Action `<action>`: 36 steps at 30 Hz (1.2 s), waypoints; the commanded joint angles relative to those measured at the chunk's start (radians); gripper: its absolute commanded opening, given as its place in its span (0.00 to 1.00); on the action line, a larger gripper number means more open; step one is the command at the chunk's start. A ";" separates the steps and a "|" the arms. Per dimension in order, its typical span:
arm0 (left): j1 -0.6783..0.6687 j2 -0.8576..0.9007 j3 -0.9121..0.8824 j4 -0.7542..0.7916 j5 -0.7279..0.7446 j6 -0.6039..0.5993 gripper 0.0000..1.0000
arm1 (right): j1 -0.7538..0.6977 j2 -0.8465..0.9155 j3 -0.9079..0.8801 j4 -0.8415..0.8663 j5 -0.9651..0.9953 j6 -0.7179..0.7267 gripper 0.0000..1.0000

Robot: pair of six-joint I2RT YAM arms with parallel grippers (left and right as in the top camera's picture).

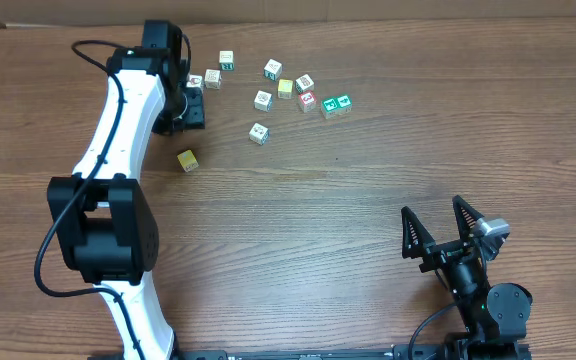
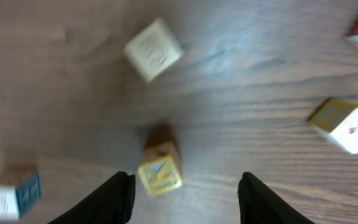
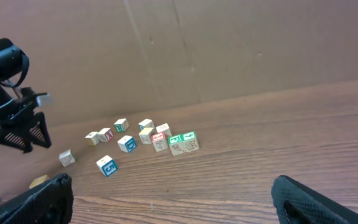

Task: Form a horizontal line
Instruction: 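Move the left gripper back to the cluster toward a yellow block, then close the left gripper on the yellow hammer block and lift it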

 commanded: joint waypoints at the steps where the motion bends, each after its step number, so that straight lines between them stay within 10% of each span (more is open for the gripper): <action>1: -0.018 0.002 -0.003 -0.040 -0.093 -0.146 0.52 | 0.003 -0.004 -0.010 0.006 -0.005 -0.003 1.00; 15: -0.048 0.003 -0.204 0.090 -0.044 -0.404 0.65 | 0.003 -0.004 -0.010 0.006 -0.005 -0.003 1.00; 36: -0.045 0.027 -0.256 0.184 -0.070 -0.395 0.96 | 0.003 -0.004 -0.010 0.006 -0.005 -0.003 1.00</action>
